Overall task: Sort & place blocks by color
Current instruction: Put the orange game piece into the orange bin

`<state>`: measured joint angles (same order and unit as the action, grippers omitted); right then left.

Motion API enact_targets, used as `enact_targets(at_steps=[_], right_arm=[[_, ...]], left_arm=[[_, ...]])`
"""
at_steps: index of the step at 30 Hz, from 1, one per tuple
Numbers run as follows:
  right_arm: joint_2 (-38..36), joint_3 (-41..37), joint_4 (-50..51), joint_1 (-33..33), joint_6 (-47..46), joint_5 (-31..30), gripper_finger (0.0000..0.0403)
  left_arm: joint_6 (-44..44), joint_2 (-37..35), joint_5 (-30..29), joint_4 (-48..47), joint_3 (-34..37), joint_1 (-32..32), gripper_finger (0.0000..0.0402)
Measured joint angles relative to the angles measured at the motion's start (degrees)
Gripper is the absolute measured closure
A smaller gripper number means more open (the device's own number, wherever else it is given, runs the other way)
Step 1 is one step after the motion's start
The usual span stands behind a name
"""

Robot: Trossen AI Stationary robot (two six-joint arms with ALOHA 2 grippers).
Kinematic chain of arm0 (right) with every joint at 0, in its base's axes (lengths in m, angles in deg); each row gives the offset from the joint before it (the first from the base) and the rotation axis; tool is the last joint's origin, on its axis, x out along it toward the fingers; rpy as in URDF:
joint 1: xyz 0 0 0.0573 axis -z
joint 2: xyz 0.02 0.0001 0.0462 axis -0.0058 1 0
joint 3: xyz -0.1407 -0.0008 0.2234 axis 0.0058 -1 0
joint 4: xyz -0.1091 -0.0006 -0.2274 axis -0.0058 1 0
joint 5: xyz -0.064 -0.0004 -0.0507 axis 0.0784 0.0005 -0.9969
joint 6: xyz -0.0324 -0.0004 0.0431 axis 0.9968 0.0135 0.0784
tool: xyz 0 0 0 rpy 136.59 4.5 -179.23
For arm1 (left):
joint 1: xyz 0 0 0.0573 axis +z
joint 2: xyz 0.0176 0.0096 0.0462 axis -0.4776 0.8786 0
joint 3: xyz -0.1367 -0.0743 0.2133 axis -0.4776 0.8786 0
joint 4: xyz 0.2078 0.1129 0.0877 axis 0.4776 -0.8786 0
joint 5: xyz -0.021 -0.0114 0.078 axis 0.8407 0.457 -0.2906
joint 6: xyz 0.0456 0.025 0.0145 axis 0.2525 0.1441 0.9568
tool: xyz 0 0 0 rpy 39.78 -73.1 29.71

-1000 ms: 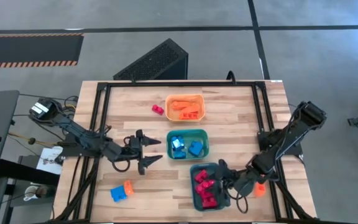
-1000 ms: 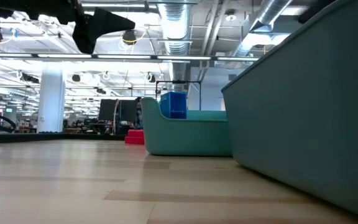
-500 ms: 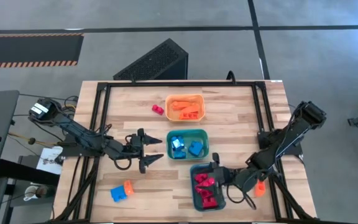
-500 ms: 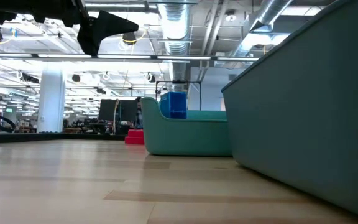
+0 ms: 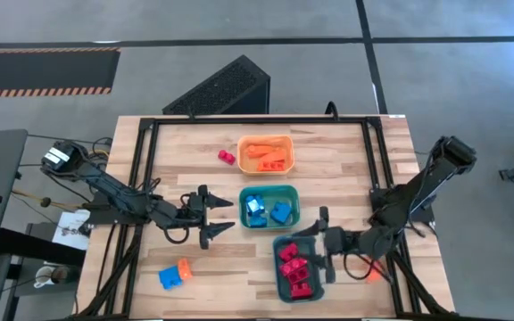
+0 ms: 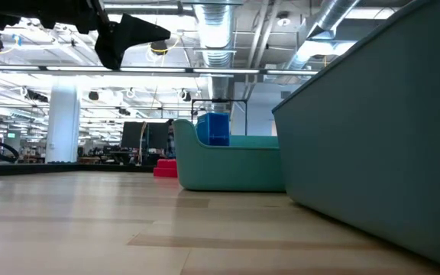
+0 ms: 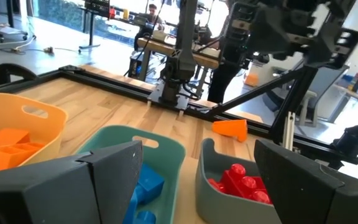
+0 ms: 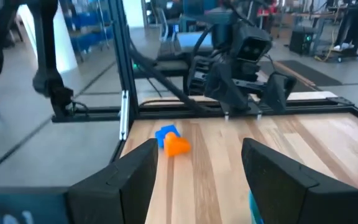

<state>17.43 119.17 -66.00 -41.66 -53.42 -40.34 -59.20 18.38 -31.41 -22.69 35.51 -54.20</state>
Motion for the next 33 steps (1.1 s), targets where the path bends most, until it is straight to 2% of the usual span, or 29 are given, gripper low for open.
enact_targets(at_steps=[6, 13, 25, 33], right_arm=[[-2.72, -9.11, -13.49, 0.29, 1.44, -0.19, 0.0149], [-2.77, -15.40, -26.22, 2.16, 2.95, 0.07, 0.0149], [-1.58, -16.89, -29.19, 2.27, -0.70, 0.33, 0.0149], [4.57, -16.78, -37.02, 2.90, 0.68, 0.54, 0.0149]], left_arm=[[0.00, 0.00, -0.03, 0.01, 0.00, 0.00, 0.0109], [0.02, 0.00, -0.73, -0.39, 0.00, 0.00, 0.0109], [-0.26, 0.00, -1.66, -1.22, 0.00, 0.04, 0.0109], [-1.23, 0.00, -1.66, -2.19, -0.02, 0.04, 0.0109]])
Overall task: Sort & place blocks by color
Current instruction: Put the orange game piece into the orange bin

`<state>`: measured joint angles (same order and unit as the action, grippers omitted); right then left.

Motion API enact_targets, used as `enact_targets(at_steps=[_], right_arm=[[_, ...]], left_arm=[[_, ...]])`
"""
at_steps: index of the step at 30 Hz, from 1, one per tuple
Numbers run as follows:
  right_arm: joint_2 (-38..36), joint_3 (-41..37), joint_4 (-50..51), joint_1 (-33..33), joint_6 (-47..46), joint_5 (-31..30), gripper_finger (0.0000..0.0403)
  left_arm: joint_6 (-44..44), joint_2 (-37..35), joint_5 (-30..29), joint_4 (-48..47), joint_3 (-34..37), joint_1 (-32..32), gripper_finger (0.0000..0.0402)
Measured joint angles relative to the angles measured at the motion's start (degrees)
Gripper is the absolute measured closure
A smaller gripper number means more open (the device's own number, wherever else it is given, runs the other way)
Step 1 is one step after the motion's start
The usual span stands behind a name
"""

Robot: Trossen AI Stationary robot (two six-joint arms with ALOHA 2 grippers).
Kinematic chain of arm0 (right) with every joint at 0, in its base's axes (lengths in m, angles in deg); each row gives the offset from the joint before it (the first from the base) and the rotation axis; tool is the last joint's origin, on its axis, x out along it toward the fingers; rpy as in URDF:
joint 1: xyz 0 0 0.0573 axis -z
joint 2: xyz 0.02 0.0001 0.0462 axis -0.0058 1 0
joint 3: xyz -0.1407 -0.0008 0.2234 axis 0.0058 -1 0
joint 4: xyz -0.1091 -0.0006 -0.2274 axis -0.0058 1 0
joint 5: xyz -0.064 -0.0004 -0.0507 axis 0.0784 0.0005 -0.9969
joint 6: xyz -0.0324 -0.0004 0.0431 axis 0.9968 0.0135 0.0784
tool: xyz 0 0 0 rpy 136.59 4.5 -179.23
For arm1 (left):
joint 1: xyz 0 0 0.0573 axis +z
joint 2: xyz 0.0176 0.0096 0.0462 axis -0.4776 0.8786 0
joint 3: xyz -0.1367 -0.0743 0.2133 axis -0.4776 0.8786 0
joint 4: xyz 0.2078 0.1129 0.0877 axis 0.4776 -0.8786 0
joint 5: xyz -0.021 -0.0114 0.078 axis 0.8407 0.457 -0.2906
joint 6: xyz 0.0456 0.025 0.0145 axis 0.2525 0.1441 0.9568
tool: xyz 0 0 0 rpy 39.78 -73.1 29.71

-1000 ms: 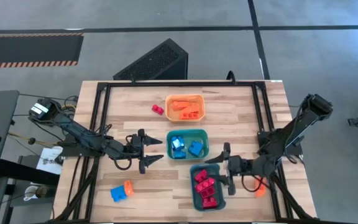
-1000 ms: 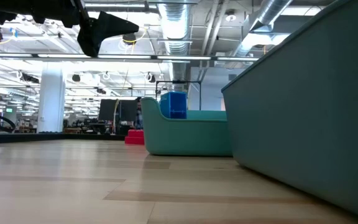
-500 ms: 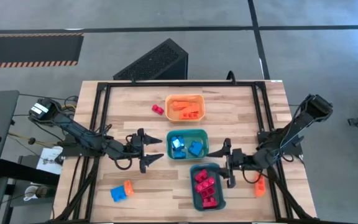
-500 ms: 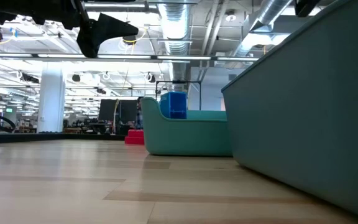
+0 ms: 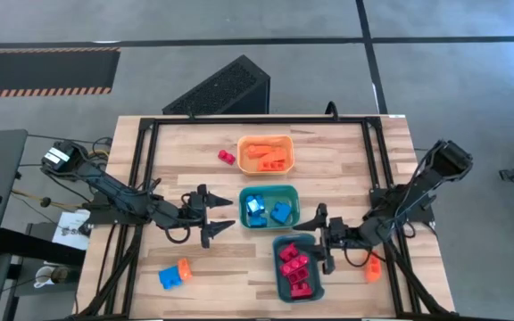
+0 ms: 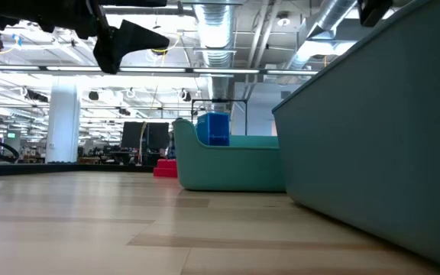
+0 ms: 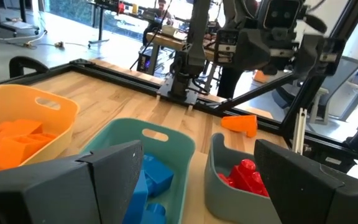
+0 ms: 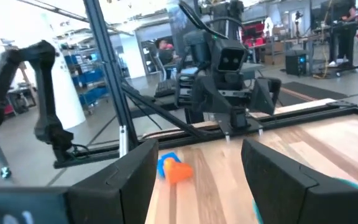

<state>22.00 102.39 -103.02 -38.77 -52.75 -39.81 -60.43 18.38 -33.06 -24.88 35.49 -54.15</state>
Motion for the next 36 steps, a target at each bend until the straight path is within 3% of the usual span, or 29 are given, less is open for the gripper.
enact_targets(at_steps=[20, 24, 28, 32, 36], right_arm=[[1.47, -0.02, -1.88, 0.95, 0.28, -0.04, 0.0149], [-0.19, -0.02, -0.49, 0.06, -0.76, -0.70, 0.0149], [-5.31, 0.00, 8.50, -2.25, -5.49, -6.45, 0.0149], [-11.44, 0.02, 22.30, -5.39, -13.91, -14.54, 0.0149], [-16.41, 3.67, 45.22, -7.59, -28.43, -12.13, 0.0149]], left_arm=[[-1.09, 0.00, -1.89, -2.35, -0.11, 0.02, 0.0109], [-0.63, 0.00, -6.82, -10.58, -4.49, -0.63, 0.0109], [-2.06, 0.00, -5.57, -23.94, -9.66, -1.13, 0.0109], [-3.91, 0.00, -5.76, -28.03, -11.23, -2.01, 0.0109], [-4.05, 0.00, -5.86, -28.03, -11.26, -2.19, 0.0109]])
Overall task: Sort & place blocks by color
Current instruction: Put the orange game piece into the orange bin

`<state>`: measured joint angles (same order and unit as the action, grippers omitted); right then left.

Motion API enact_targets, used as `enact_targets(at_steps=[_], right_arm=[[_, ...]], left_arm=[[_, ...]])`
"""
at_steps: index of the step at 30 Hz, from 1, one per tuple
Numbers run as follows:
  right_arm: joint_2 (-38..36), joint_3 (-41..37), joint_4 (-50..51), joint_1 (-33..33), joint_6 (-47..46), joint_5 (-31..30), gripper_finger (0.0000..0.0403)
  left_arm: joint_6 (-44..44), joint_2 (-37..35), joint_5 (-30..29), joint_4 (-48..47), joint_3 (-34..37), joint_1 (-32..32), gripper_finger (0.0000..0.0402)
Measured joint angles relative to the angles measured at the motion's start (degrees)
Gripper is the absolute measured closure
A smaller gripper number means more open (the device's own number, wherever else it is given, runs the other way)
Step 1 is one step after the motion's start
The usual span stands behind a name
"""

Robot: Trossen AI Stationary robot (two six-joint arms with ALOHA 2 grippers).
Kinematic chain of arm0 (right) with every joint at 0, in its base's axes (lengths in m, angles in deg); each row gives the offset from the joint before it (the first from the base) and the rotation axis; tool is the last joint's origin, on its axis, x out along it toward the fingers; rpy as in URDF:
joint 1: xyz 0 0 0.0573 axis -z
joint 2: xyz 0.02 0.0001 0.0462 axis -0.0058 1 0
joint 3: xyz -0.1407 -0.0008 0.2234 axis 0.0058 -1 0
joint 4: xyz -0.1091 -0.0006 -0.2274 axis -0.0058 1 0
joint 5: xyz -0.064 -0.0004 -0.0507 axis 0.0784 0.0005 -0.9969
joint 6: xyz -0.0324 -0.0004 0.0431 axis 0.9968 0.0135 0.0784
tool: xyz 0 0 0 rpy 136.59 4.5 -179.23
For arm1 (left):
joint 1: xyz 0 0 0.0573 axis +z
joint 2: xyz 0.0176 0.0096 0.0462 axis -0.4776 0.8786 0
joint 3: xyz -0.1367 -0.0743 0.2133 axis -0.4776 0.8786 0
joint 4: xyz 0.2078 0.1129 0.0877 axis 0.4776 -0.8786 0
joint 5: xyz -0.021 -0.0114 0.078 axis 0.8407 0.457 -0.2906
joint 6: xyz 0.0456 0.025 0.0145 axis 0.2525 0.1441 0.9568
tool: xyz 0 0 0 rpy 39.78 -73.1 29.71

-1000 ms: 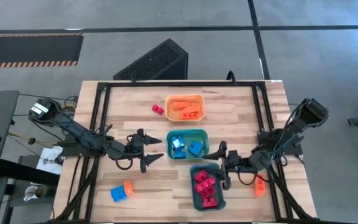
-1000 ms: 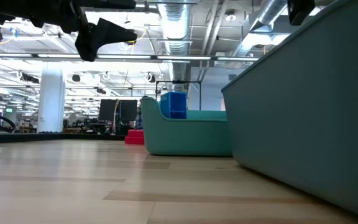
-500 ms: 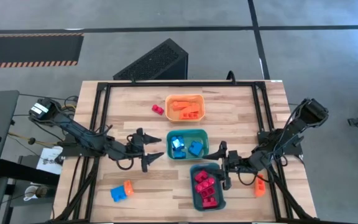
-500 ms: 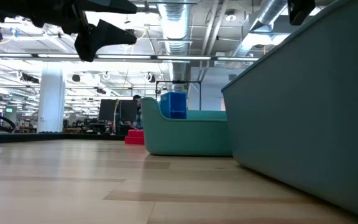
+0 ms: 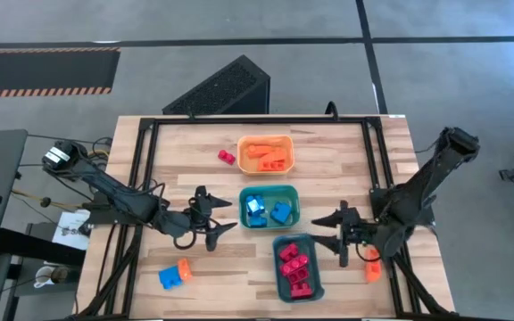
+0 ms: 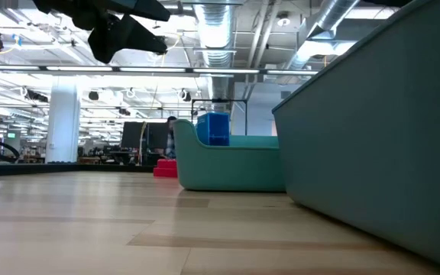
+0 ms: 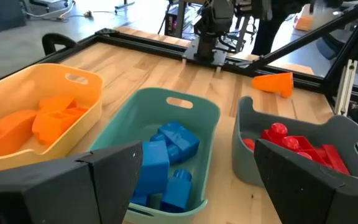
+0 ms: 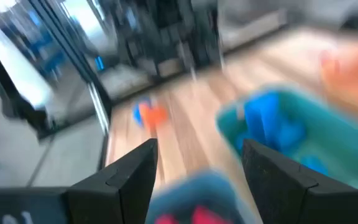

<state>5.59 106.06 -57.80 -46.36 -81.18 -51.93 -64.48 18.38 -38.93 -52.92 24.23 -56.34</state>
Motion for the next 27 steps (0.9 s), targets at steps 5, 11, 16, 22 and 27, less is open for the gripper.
enact_targets(at_steps=[5, 11, 16, 22, 27], right_arm=[[2.34, 12.84, 32.59, 0.26, -19.30, 8.38, 0.0149], [10.68, 26.94, 60.56, 3.46, -34.40, 23.95, 0.0149], [14.48, 26.05, 69.15, 5.75, -49.34, 48.56, 0.0148], [13.71, 20.16, 70.14, 4.03, -58.20, 58.24, 0.0148], [7.86, 15.31, 69.84, 0.16, -70.72, 58.93, 0.0148]], left_arm=[[-0.03, 0.00, 0.00, -0.01, 0.00, 0.00, 0.0109], [-0.03, 0.00, 0.02, 0.23, 0.00, 0.00, 0.0109], [-0.03, 0.00, 0.15, 0.31, -0.02, 0.00, 0.0109], [-0.27, 0.00, 2.89, 0.38, -0.02, -0.34, 0.0109], [-0.27, 0.00, 2.96, 0.40, -0.02, -1.09, 0.0109]])
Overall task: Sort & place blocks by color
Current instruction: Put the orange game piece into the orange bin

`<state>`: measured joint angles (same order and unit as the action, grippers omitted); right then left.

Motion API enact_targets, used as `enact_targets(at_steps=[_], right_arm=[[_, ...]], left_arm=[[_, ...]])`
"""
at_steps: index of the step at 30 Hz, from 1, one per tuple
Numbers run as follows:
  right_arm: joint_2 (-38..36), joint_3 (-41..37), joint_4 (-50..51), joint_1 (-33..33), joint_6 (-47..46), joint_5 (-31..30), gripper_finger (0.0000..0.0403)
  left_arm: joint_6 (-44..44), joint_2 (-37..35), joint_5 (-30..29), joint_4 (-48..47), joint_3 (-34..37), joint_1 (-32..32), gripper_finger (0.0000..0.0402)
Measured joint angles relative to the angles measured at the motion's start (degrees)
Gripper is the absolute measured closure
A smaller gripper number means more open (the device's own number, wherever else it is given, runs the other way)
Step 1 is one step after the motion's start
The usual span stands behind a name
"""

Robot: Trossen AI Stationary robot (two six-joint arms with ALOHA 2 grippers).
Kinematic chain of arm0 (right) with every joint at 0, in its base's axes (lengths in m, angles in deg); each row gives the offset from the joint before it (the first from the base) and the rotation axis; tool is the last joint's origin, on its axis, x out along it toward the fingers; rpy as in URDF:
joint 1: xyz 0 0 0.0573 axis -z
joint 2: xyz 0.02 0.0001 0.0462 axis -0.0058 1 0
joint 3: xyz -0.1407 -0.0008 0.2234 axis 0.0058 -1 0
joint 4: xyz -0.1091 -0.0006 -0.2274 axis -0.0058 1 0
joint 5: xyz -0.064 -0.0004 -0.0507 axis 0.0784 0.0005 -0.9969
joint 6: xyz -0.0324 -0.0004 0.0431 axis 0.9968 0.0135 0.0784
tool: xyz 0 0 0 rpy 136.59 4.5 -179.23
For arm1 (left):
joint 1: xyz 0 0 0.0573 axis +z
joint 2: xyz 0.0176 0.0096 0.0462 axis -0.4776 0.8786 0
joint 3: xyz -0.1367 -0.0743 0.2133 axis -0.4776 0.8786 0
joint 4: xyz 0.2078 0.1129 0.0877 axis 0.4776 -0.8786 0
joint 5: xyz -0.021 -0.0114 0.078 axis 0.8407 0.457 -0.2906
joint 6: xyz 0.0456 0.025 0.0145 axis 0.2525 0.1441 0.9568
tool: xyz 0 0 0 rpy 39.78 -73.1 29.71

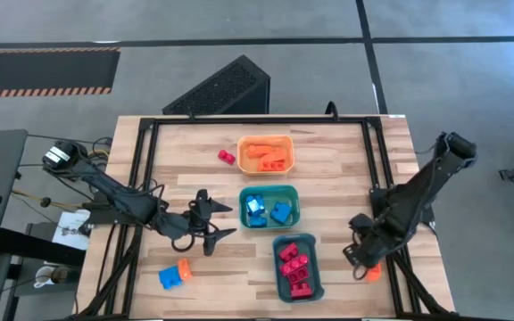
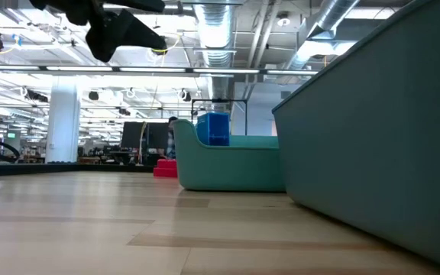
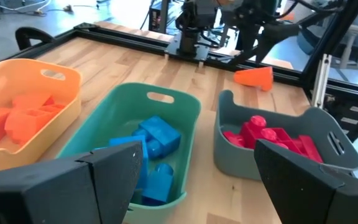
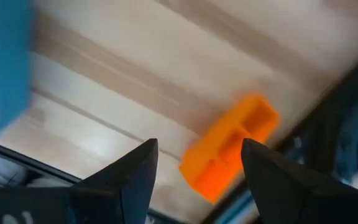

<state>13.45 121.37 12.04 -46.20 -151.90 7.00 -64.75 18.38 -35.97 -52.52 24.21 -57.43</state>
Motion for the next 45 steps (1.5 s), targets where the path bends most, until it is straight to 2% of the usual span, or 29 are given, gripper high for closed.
enact_targets(at_steps=[3, 6, 12, 20, 24, 26, 28, 31, 32, 36, 39, 42, 45], right_arm=[[-2.83, -3.34, -2.04, -4.00, -9.61, 2.99, 0.0148], [-4.73, -6.52, -8.44, -7.70, -17.60, 4.69, 0.0148], [-5.25, -11.42, -17.62, -11.85, -26.03, 4.26, 0.0148], [-0.15, -17.92, -31.62, -12.59, -26.59, 4.18, 0.0148], [2.61, -19.02, -33.95, -12.44, -24.13, 6.20, 0.0149], [2.82, -19.16, -33.88, -11.75, -22.57, 6.18, 0.0159], [2.35, -18.94, -32.75, -11.06, -21.13, 5.45, 0.0188], [0.22, -17.16, -29.44, -9.72, -18.37, 1.93, 0.0260], [-0.96, -16.45, -28.38, -9.19, -17.19, 0.52, 0.0272], [-6.64, -13.71, -22.96, -6.97, -11.46, -7.46, 0.0272], [-10.55, -10.54, -18.23, -3.32, -3.84, -17.73, 0.0272], [-13.40, -8.29, -15.30, 2.87, 8.59, -28.99, 0.0272], [-15.72, -7.59, -18.89, 12.15, 23.96, -38.69, 0.0272]], left_arm=[[0.01, 0.00, 0.00, 0.02, 0.00, -0.02, 0.0109], [0.25, 0.00, -0.03, 0.02, 0.00, -0.02, 0.0109], [0.42, 0.00, -0.05, 0.02, 0.00, -0.02, 0.0109], [0.44, 0.00, -0.09, 0.04, 0.00, -0.02, 0.0109], [0.46, 0.00, -0.21, 0.19, 0.00, 0.00, 0.0109], [0.46, 0.00, -0.33, 0.28, 0.00, 0.00, 0.0109], [0.46, 0.00, -0.35, 0.28, 0.00, -0.01, 0.0109], [0.48, 0.00, -0.40, 0.33, 0.00, -0.02, 0.0109], [0.48, 0.00, -0.38, 0.62, 0.00, -0.02, 0.0109], [1.74, 0.00, -0.35, 3.62, 0.00, -0.02, 0.0109], [3.14, 0.00, -0.36, 5.77, 0.00, -0.01, 0.0109], [3.85, 0.00, -0.35, 7.24, 0.00, 0.00, 0.0109], [5.02, 0.00, -0.35, 8.99, 0.00, 0.16, 0.0109]])
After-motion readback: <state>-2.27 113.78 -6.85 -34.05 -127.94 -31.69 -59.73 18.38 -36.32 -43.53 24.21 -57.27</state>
